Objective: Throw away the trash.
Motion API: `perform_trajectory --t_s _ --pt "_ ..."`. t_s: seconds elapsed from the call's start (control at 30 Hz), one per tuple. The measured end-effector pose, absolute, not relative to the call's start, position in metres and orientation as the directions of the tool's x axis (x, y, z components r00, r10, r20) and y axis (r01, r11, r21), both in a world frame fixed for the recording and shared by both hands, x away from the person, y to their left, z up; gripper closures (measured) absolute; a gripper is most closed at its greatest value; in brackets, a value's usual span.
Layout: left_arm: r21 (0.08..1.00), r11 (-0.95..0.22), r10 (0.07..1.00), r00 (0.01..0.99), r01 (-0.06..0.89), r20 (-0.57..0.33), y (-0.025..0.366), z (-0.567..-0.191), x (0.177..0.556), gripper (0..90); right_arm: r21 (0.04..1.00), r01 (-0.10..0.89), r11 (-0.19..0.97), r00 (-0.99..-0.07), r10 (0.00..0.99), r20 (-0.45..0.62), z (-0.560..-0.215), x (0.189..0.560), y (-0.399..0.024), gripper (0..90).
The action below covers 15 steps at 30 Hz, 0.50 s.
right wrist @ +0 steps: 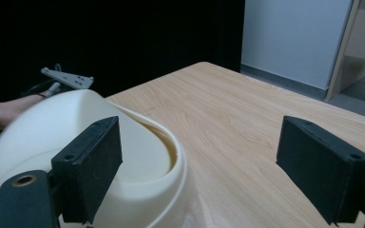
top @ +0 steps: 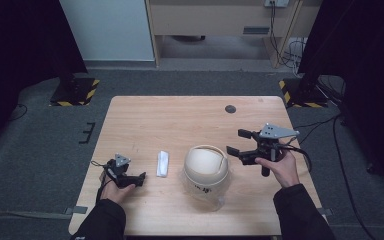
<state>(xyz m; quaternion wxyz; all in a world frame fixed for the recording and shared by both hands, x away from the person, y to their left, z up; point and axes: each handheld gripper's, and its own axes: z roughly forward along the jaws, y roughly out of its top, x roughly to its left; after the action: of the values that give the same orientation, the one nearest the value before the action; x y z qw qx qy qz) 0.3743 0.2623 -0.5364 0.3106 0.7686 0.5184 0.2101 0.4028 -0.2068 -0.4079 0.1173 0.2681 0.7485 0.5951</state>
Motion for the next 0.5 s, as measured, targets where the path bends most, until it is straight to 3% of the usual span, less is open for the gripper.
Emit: perform_trajectory --t_s 0.5 --pt "0.695 -0.270 0.927 0.375 0.666 0.001 0.262 -0.536 0.374 0.0 0.957 0.236 0.168 -0.855 0.504 0.122 -0.412 0.357 -0.191 11.8"
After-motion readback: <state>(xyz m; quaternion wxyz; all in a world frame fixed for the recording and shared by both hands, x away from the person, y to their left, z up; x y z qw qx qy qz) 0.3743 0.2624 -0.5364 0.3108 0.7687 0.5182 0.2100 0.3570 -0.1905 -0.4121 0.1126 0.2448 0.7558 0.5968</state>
